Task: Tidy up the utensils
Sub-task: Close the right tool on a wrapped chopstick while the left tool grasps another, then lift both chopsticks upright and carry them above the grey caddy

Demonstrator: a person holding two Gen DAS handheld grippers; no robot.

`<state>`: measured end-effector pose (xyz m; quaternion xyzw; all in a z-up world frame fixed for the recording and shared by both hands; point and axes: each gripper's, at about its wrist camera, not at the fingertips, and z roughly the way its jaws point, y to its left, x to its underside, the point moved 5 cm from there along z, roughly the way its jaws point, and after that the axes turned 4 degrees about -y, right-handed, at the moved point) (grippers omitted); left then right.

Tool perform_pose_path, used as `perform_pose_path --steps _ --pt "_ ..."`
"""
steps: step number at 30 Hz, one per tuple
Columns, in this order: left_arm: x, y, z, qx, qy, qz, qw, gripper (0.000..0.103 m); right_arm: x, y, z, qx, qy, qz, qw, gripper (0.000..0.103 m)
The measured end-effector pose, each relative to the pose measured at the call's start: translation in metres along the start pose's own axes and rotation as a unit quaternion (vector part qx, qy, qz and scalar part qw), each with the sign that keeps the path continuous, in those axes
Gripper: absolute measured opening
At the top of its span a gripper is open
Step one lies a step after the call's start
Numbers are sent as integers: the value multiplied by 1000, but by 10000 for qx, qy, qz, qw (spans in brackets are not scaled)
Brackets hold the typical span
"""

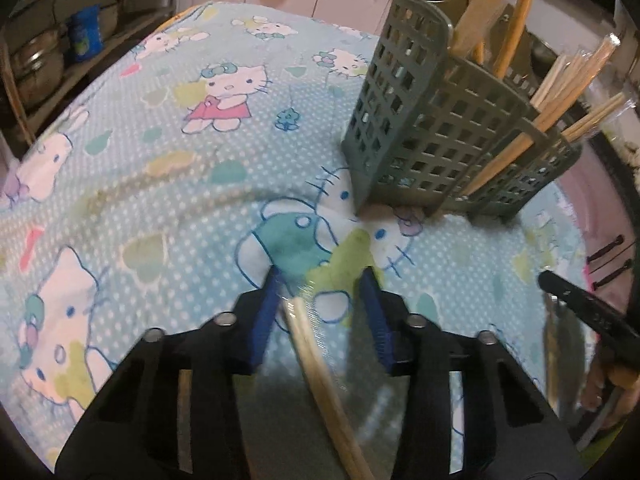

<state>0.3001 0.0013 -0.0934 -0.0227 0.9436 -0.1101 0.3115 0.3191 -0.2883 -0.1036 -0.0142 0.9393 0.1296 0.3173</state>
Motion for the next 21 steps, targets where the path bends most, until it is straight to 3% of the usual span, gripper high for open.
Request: perform_pose_path --steps 8,21 --pt "-4 11 -3 24 -23 -76 10000 2 -3 9 -15 -138 -194 -61 9997 7" --pt "-23 -35 -93 820 -953 120 9920 1 -18 39 -82 -548 -943 -311 9936 6"
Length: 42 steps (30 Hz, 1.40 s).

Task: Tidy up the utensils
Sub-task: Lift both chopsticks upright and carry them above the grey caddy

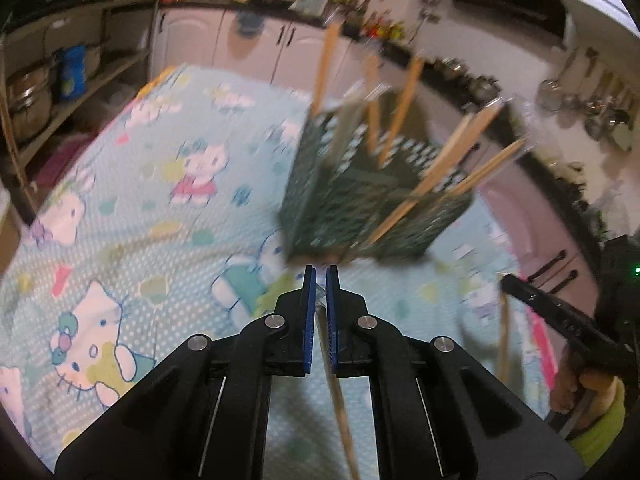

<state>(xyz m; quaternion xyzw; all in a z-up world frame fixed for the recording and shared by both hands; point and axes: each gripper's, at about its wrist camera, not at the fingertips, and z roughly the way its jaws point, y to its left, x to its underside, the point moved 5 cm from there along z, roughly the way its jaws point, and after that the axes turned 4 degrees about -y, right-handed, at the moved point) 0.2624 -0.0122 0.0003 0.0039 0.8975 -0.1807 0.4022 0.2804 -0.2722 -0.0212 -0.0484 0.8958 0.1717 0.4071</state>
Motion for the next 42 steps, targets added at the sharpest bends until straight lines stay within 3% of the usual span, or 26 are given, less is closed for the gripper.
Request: perform_pose_path --steps 8,23,33,42 --pt "-40 -44 -46 345 -688 339 9965 1 -28 30 -46 -218 -704 -337 9967 6" --pt "-108 -82 -82 675 -1455 647 9849 0 -101 69 -93 -200 -1920 -902 9770 6" --pt "-163 -108 -105 713 -1952 943 9736 0 -168 79 -97 -130 -2514 -1038 9622 6" --pt "-189 -105 -93 594 -2038 998 9721 0 -201 78 -79 7 -2735 -1088 9557 6"
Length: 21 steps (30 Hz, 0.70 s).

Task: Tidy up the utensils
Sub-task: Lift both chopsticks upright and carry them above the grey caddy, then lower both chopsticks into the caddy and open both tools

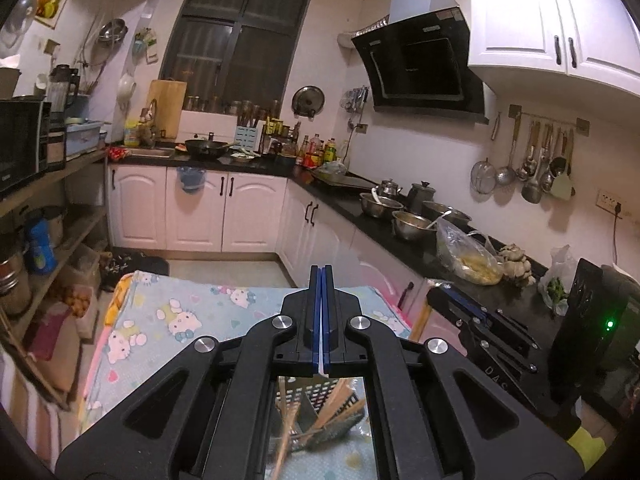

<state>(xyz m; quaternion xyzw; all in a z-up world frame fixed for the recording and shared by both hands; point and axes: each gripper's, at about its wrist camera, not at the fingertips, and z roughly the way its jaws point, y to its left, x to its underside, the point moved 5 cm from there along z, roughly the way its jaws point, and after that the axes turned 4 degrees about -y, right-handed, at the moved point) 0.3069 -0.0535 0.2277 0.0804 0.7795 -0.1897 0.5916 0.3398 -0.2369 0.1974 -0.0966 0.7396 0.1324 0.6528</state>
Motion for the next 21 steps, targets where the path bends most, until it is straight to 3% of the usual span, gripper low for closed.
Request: perform_pose_path --steps 3,6,8,16,21 --pt "16 4 3 -11 121 68 9999 0 4 -4 11 35 13 50 10000 6" --pt "42 10 16 -7 484 155 9987 1 12 -10 25 56 77 109 9999 6" --pt "60 16 28 -41 737 138 9972 17 18 -11 33 89 104 132 9998 6" --pt "134 6 56 179 1588 618 9852 26 27 -23 50 245 137 228 9993 6" --pt "154 3 73 262 1907 855 9776 28 27 -27 55 222 149 248 9993 6"
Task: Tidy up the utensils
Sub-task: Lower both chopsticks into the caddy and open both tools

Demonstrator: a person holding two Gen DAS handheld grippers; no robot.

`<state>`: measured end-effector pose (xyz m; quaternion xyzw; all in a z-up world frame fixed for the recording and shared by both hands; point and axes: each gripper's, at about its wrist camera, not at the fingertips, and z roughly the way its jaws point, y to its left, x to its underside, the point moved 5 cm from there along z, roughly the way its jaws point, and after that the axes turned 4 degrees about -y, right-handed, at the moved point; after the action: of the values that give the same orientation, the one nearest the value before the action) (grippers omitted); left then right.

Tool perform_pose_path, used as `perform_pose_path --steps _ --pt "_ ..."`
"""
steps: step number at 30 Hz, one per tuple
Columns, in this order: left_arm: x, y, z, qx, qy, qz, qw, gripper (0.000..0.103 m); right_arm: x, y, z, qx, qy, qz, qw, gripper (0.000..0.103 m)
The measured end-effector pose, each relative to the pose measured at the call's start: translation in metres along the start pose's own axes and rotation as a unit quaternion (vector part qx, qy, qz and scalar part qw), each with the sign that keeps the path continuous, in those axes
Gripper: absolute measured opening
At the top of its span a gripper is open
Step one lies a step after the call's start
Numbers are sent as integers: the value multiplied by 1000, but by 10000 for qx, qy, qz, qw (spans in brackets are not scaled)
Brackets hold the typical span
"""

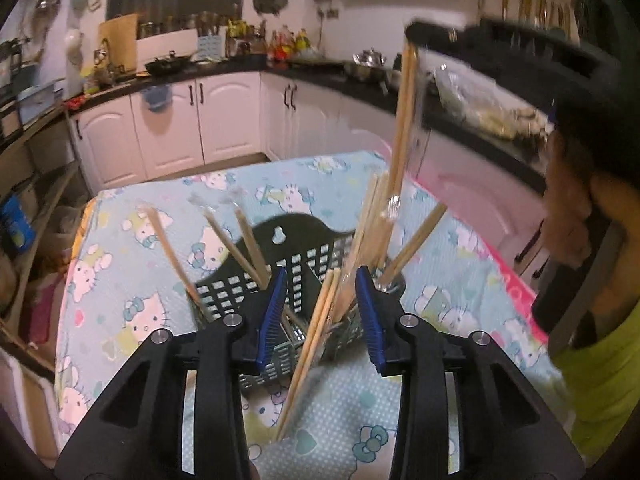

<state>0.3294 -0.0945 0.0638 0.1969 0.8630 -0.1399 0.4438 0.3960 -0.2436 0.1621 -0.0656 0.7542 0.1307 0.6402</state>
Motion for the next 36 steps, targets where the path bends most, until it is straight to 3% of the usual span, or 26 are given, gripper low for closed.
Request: perform_pose_path --steps 11,19,21,22,25,30,36 --pt "3 1 42 58 448 167 9988 28 8 -8 18 -69 134 66 9999 6" --pt "-1 2 60 580 575 7 9967 27 12 -9 29 -84 183 50 9998 6" --pt "-1 1 63 609 579 56 9964 14 12 -9 29 -79 186 48 9998 6" --pt "-1 0 63 616 580 65 9964 2 13 -10 30 -79 190 48 9998 6" --pt "-2 -2 65 681 590 66 9959 1 15 -11 34 -72 225 69 9997 6" --pt "-18 -2 43 679 268 57 9973 1 14 -12 38 -105 199 64 9997 6" --pt "-63 8 -7 424 -555 -45 9975 1 13 -7 40 -195 142 58 9997 6"
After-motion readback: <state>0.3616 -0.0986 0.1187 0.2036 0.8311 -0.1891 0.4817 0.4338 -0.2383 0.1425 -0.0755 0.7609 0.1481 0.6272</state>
